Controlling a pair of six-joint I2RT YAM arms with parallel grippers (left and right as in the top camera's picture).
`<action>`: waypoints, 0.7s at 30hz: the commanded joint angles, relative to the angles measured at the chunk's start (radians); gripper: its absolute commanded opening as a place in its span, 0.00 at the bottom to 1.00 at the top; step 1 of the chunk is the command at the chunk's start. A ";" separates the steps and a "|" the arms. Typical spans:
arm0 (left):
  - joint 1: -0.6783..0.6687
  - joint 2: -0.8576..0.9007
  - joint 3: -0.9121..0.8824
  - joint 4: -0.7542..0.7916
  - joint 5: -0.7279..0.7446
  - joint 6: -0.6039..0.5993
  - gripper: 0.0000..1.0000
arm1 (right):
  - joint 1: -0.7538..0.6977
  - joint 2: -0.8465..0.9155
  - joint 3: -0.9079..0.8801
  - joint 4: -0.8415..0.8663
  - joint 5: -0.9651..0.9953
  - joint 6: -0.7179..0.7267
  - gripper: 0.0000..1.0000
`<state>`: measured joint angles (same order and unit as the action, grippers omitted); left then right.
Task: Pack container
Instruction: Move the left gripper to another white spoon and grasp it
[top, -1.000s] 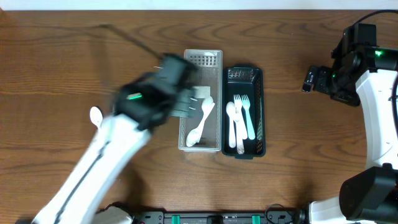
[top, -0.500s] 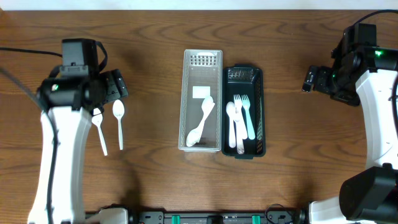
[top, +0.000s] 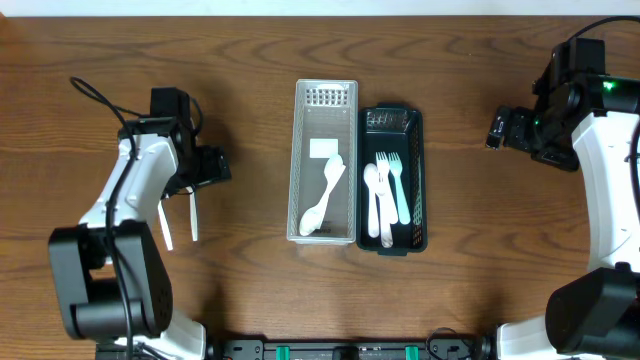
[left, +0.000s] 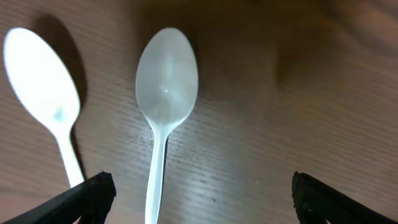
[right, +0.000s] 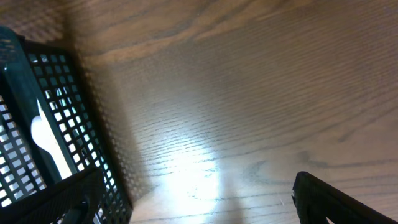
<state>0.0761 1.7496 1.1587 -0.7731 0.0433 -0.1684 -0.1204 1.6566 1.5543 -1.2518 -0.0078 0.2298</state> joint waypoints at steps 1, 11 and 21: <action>0.033 0.036 -0.015 0.017 0.018 0.027 0.93 | -0.002 -0.001 -0.003 -0.001 -0.004 -0.007 0.99; 0.057 0.105 -0.049 0.057 0.018 0.045 0.93 | -0.002 -0.001 -0.003 -0.001 -0.004 -0.007 0.99; 0.057 0.159 -0.049 0.056 0.018 0.040 0.88 | -0.002 -0.001 -0.003 0.000 -0.004 -0.007 0.99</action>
<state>0.1299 1.8771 1.1191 -0.7124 0.0689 -0.1337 -0.1204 1.6566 1.5543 -1.2522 -0.0078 0.2298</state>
